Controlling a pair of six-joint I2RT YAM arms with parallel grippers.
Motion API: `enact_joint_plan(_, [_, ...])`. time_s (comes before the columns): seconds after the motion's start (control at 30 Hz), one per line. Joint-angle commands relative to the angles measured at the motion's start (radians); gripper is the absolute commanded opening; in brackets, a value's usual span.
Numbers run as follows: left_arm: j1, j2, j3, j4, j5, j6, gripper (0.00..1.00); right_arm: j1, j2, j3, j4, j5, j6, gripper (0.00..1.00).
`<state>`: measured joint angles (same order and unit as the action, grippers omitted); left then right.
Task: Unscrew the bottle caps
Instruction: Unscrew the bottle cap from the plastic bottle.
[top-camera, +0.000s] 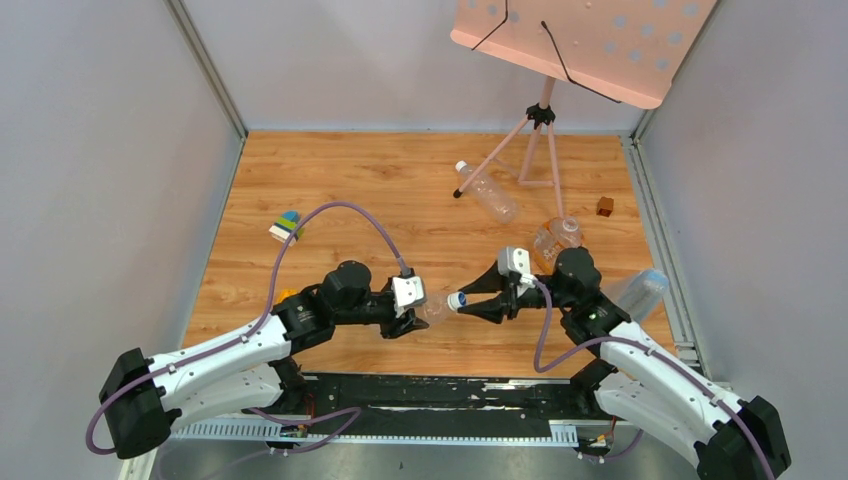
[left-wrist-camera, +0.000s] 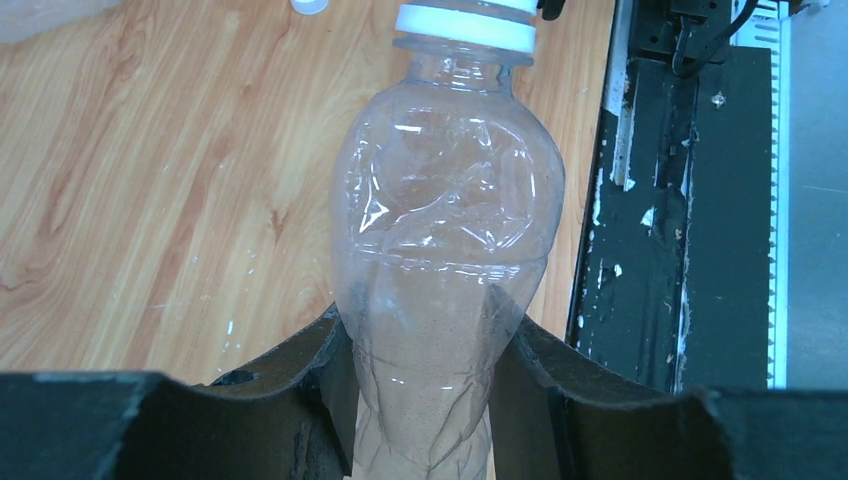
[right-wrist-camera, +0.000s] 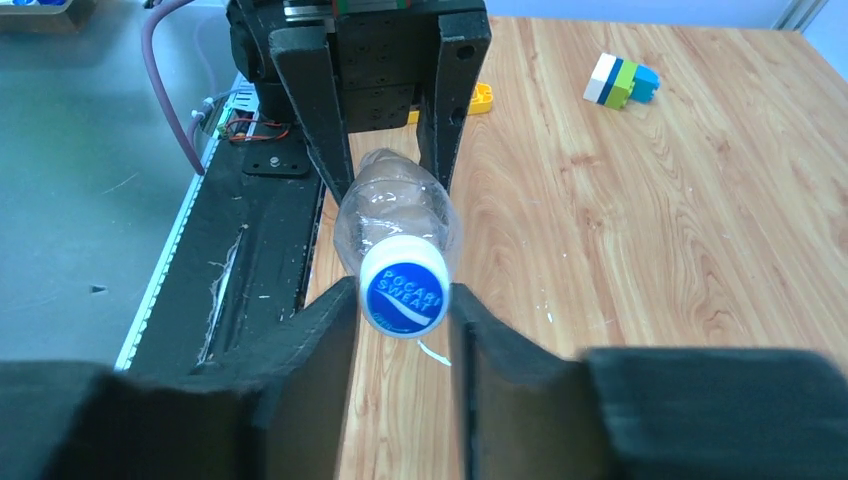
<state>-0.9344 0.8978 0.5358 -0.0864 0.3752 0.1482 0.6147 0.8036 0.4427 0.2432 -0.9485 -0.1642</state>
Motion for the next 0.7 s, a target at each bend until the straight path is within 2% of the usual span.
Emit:
enact_joint_plan(0.0, [0.019,-0.02,0.006,0.044,-0.058,-0.026,0.04,0.008,-0.004,0.067,-0.028,0.001,0.006,0.47])
enact_joint_plan(0.1, [0.019,-0.025,0.006,0.041,-0.067,-0.025,0.04,0.008,-0.008,0.09,-0.071,0.101,0.225,0.64])
enact_joint_plan(0.23, [0.019,-0.029,0.003,0.043,-0.082,-0.024,0.04,0.008,0.007,0.136,-0.163,0.348,0.507,0.65])
enact_joint_plan(0.4, [0.019,-0.023,0.013,0.046,-0.1,-0.015,0.04,0.006,0.085,0.193,-0.226,0.372,0.72,0.58])
enact_joint_plan(0.53, [0.019,-0.022,0.021,0.042,-0.109,-0.011,0.04,0.007,0.15,0.233,-0.268,0.324,0.763,0.42])
enact_joint_plan(0.67, [0.019,-0.022,0.022,0.036,-0.112,-0.012,0.04,0.007,0.172,0.235,-0.267,0.285,0.762,0.41])
